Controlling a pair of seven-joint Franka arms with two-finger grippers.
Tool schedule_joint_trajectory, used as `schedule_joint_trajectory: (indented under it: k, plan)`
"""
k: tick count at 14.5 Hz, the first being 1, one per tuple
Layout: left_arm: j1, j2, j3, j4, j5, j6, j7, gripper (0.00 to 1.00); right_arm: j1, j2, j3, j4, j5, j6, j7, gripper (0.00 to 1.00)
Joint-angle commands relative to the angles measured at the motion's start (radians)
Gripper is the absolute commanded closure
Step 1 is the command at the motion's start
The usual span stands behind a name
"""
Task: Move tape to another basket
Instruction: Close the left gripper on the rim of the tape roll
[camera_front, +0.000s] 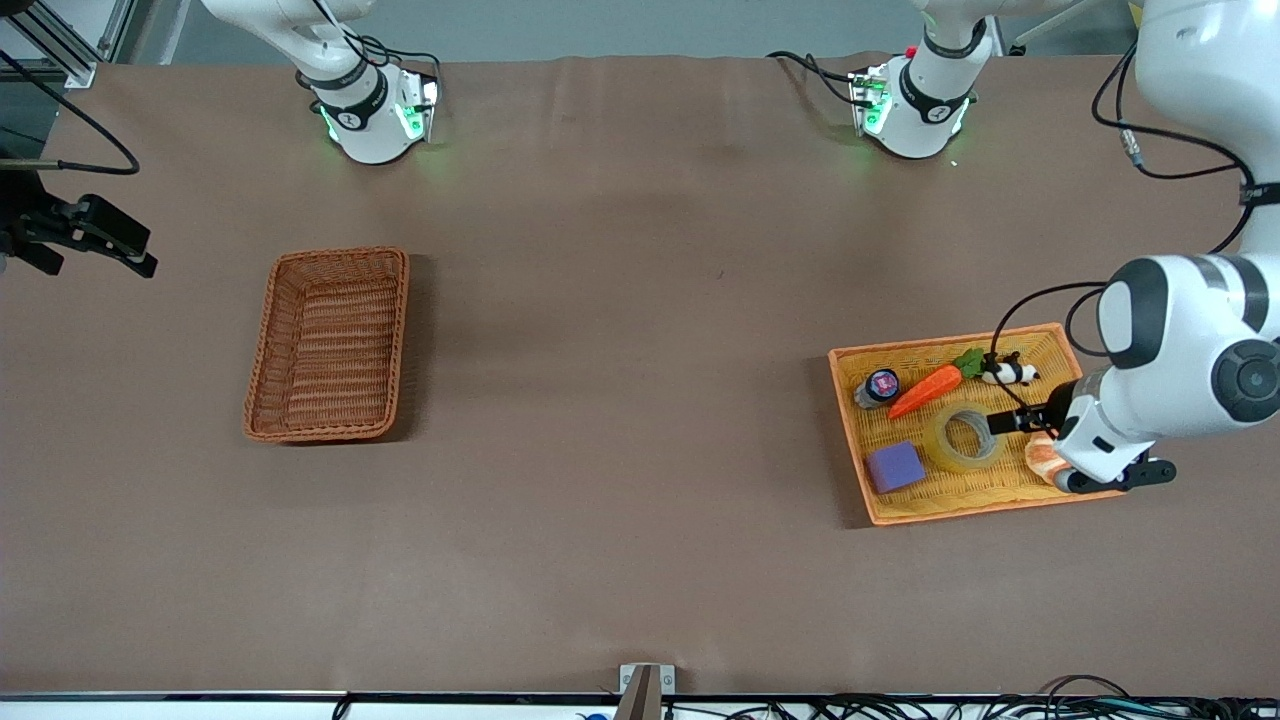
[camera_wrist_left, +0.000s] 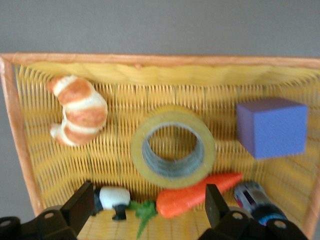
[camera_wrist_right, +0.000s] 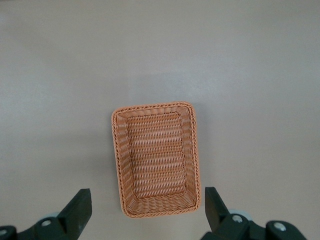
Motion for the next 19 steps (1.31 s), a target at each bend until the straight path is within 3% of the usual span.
schedule_joint_trajectory:
  k: [1,12,13,16,19]
  plan:
    - [0.031,0.046,-0.005,0.003,0.022,0.053,0.037,0.07,-0.017,-0.003,0.007,0.008,0.003,-0.009,-0.001,0.0]
    - [0.034,0.116,-0.015,-0.066,0.021,0.137,0.071,0.15,-0.051,0.013,0.007,0.008,0.018,-0.006,-0.006,0.0]
    - [0.036,0.128,-0.016,-0.066,0.021,0.169,0.071,0.19,-0.046,0.013,0.007,0.008,0.02,-0.009,-0.004,0.0]
    - [0.045,0.13,-0.021,-0.09,0.012,0.192,0.071,0.53,-0.043,0.011,0.01,0.008,0.018,-0.011,-0.004,0.0]
    - [0.049,0.122,-0.022,-0.112,0.01,0.192,0.073,0.74,-0.045,0.011,0.012,0.008,0.018,-0.012,-0.004,0.0]
